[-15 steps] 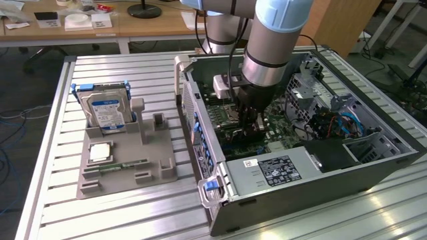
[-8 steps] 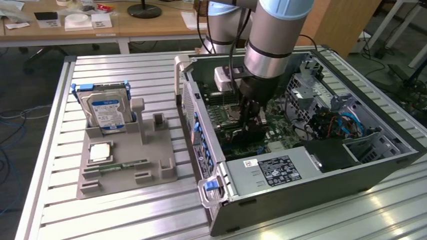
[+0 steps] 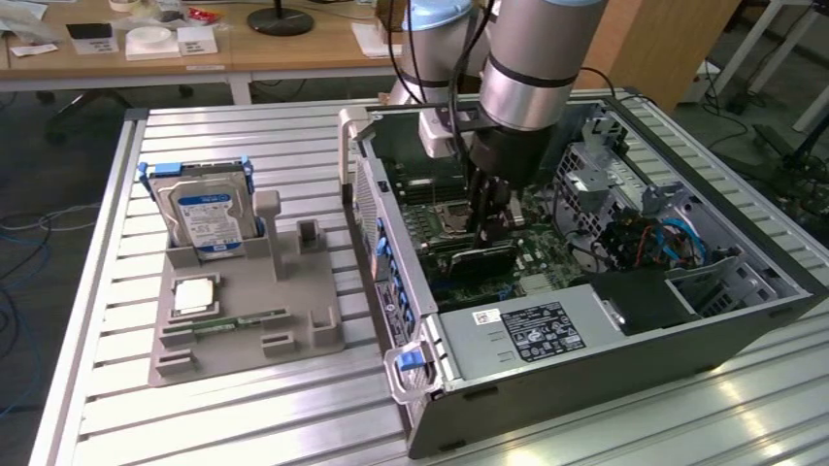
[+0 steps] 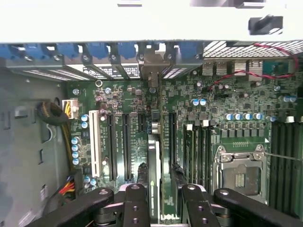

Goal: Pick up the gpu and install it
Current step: 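Insert the gpu into the slot, then press down on the gpu until it lock into place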

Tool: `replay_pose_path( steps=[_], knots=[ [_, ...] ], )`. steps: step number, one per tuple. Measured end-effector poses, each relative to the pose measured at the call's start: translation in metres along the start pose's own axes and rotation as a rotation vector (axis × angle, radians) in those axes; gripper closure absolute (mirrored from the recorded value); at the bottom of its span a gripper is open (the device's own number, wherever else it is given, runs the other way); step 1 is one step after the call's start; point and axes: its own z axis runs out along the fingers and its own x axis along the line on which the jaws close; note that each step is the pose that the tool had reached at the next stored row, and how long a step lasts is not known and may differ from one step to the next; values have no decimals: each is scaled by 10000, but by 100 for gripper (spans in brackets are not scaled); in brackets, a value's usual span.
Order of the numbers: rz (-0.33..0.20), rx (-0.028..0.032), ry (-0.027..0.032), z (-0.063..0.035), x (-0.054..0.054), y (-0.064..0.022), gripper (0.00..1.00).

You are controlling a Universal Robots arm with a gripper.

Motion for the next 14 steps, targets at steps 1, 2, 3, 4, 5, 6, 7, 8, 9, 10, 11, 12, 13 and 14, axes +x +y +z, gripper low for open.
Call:
replay_pose_path(
  steps=[1, 2, 3, 4, 5, 6, 7, 8, 9, 10, 11, 12, 13, 14],
  knots=[
    [0, 0, 0, -24, -1, 0, 66],
    [0, -1, 0, -43, -2, -1, 66],
    [0, 0, 0, -61, -2, -1, 66],
    [0, -1, 1, -71, -3, -1, 66],
    [0, 0, -1, -72, -3, -1, 66],
    [-1, 0, -1, -72, -3, -1, 66],
    [0, 0, -1, -72, -3, -1, 66],
    [0, 0, 1, -73, -3, -1, 66],
    [0, 0, 1, -73, -3, -1, 66],
    [-1, 0, 1, -73, -3, -1, 66],
    [0, 0, 1, -73, -3, -1, 66],
    [-1, 0, 1, -73, -3, -1, 66],
    [-1, 0, 1, -73, -3, -1, 66],
    [0, 0, 1, -73, -3, -1, 66]
  ],
)
